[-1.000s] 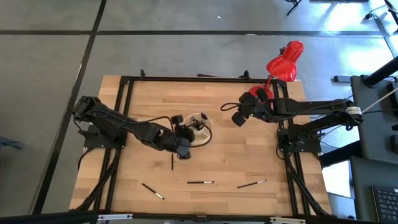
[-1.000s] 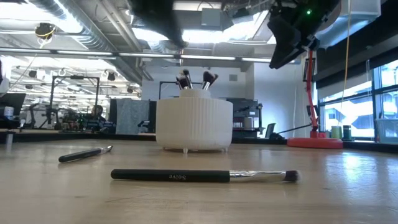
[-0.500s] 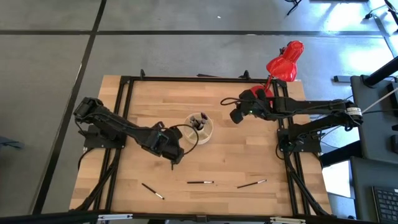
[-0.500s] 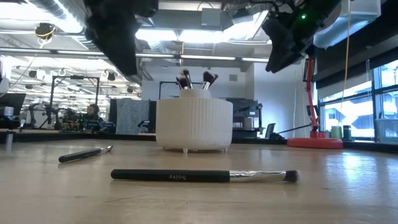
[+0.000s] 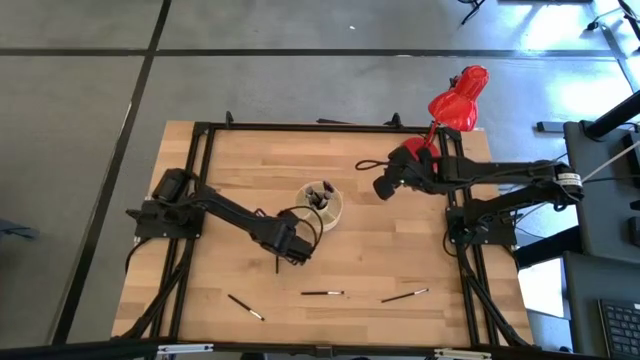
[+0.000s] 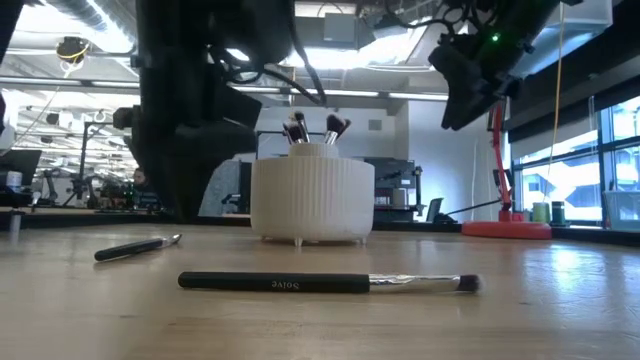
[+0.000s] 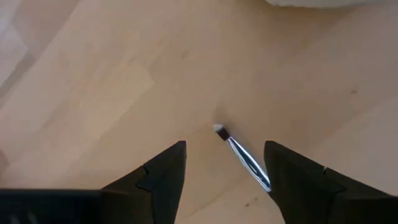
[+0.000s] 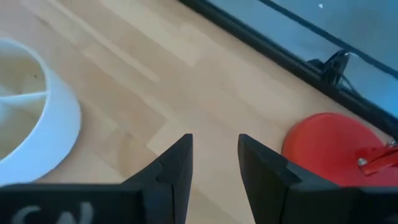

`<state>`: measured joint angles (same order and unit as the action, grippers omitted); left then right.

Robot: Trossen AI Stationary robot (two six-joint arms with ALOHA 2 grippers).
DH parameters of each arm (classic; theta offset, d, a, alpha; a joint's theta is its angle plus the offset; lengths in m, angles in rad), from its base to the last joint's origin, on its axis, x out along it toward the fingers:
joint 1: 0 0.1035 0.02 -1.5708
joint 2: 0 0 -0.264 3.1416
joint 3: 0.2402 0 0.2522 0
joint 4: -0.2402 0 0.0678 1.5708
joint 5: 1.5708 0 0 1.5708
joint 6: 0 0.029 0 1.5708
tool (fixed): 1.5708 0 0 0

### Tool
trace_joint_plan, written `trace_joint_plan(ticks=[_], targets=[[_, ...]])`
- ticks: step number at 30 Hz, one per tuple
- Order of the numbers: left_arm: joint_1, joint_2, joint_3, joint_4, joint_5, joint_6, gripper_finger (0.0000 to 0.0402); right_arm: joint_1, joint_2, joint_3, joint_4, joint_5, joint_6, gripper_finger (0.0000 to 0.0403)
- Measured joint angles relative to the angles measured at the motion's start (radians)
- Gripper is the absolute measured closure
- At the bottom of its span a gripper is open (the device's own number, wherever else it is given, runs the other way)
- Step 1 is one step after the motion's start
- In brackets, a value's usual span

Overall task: Put items in baskets/containers
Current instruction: Put the eyeshadow brush into the white organizer

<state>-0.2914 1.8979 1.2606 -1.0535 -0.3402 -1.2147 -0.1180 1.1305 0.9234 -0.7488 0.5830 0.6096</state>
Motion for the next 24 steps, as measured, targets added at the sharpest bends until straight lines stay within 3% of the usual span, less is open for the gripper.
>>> trace_joint_plan(ticks=[8, 18, 24], targets=[[0.008, 0.0, 0.0, -0.026, -0.1, -0.086, 0.0182, -0.042, 0.0, 0.0, 0.047, 0.001, -0.054, 0.0275], [-0.018, 0.033, -0.007, -0.016, -0.077, -0.17, 0.0212, -0.05, 0.0, 0.001, 0.051, 0.0, -0.086, 0.0275], [-0.017, 0.034, -0.077, 0.001, -0.075, -0.217, 0.0231, -0.05, 0.0, 0.001, 0.084, 0.0, -0.095, 0.0275]])
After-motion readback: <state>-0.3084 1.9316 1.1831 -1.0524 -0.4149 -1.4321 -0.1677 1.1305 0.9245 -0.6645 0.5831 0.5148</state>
